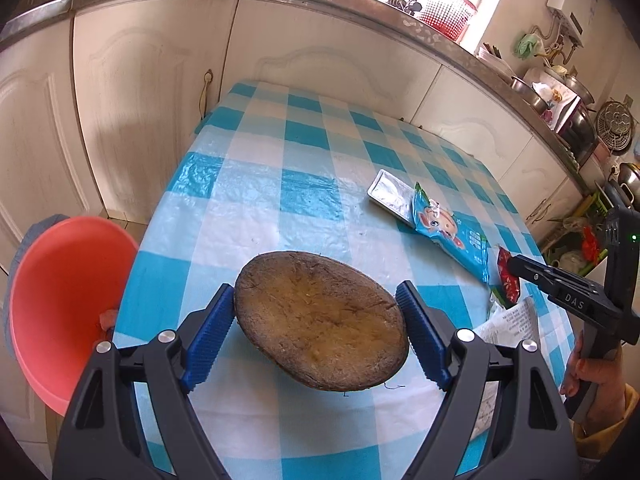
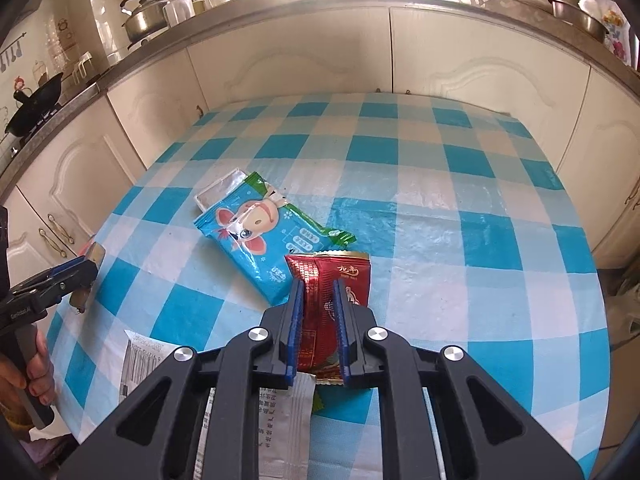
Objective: Collect trash
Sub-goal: 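Close the right tool on the red snack packet and lift it, then carry the disc and red packet over the red bucket and open both tools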
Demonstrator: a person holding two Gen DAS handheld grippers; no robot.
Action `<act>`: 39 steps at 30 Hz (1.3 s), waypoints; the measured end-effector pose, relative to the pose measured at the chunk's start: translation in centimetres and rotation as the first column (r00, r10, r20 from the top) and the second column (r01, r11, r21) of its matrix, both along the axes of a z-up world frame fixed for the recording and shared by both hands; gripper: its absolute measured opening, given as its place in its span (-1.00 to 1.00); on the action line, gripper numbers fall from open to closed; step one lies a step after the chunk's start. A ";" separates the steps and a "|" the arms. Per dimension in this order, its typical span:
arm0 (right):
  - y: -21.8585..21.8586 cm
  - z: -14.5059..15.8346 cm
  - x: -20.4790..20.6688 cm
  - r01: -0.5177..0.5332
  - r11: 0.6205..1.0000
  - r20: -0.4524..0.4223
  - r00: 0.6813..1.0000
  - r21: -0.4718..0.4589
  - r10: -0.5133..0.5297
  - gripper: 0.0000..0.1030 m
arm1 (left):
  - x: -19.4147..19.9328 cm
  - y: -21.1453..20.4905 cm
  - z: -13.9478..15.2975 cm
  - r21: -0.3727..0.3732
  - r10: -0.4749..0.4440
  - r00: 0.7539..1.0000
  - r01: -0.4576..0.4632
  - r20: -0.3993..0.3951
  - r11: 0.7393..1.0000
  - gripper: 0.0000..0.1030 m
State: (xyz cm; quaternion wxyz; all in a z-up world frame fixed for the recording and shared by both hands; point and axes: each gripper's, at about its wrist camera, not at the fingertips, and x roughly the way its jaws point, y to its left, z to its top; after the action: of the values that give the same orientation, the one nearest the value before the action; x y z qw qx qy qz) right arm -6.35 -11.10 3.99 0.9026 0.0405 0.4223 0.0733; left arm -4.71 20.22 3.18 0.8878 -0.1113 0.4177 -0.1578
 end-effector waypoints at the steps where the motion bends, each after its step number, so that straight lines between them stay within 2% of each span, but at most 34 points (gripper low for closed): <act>1: 0.1 0.0 0.0 0.008 1.000 0.003 1.000 -0.013 -0.008 -0.67 | -0.1 0.1 0.0 -0.002 0.000 1.000 0.000 0.001 1.000 0.58; 4: 0.3 -0.4 0.2 0.015 1.000 -0.029 0.999 -0.023 -0.015 -0.63 | -0.3 0.3 -0.2 -0.004 -0.002 1.000 0.002 0.001 1.000 0.59; 6: 0.2 -0.6 0.4 0.027 0.999 -0.045 0.999 -0.028 -0.029 -0.16 | -0.5 0.5 -0.2 -0.011 -0.007 1.000 0.007 0.001 1.000 0.59; 8: 0.3 -0.9 0.6 0.035 0.998 -0.062 0.997 -0.047 -0.038 0.14 | -0.6 0.5 -0.2 -0.011 -0.012 1.000 0.012 0.003 1.000 0.59; 9: 0.4 -1.1 0.7 0.044 0.997 -0.074 0.996 -0.068 -0.049 0.22 | -0.6 0.5 -0.2 -0.011 -0.014 1.000 0.014 0.005 1.000 0.59; 13: 0.4 -2.3 1.3 0.046 0.995 -0.128 0.990 -0.086 -0.057 0.25 | -0.6 0.5 -0.1 -0.019 -0.026 1.000 0.026 0.009 0.999 0.59; 14: 0.4 -2.3 1.3 0.047 0.995 -0.122 0.991 -0.086 -0.057 0.23 | -0.6 0.5 -0.1 -0.021 -0.029 1.000 0.029 0.011 0.999 0.59; 15: 0.4 -2.3 1.3 0.047 0.995 -0.120 0.991 -0.093 -0.059 0.05 | -0.7 0.5 -0.1 -0.022 -0.030 0.999 0.030 0.013 0.999 0.59; 17: 0.4 -2.4 1.3 0.052 0.992 -0.108 0.992 -0.118 -0.065 -0.15 | -0.7 0.4 -0.1 -0.023 -0.034 0.999 0.034 0.015 0.999 0.59; 21: -0.2 -2.5 1.1 0.055 0.994 -0.094 0.994 -0.092 -0.063 -0.20 | -0.7 0.5 0.0 -0.036 -0.039 0.999 0.039 0.019 0.999 0.59; 25: -0.5 -1.5 0.8 0.064 0.996 -0.054 0.996 -0.056 -0.067 -0.44 | -0.7 0.6 0.2 -0.045 -0.044 0.999 0.045 0.028 0.998 0.59; 39: 0.4 1.8 0.3 0.044 0.999 0.042 0.998 0.010 -0.045 -0.54 | -0.9 1.4 0.3 -0.066 -0.033 0.999 0.035 0.035 0.997 0.59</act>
State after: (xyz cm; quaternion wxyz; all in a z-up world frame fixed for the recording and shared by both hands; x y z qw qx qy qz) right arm -6.03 -10.69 5.82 0.9125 0.0526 0.4017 0.0559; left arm -5.57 21.63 3.47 0.8877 -0.1312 0.3990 -0.1886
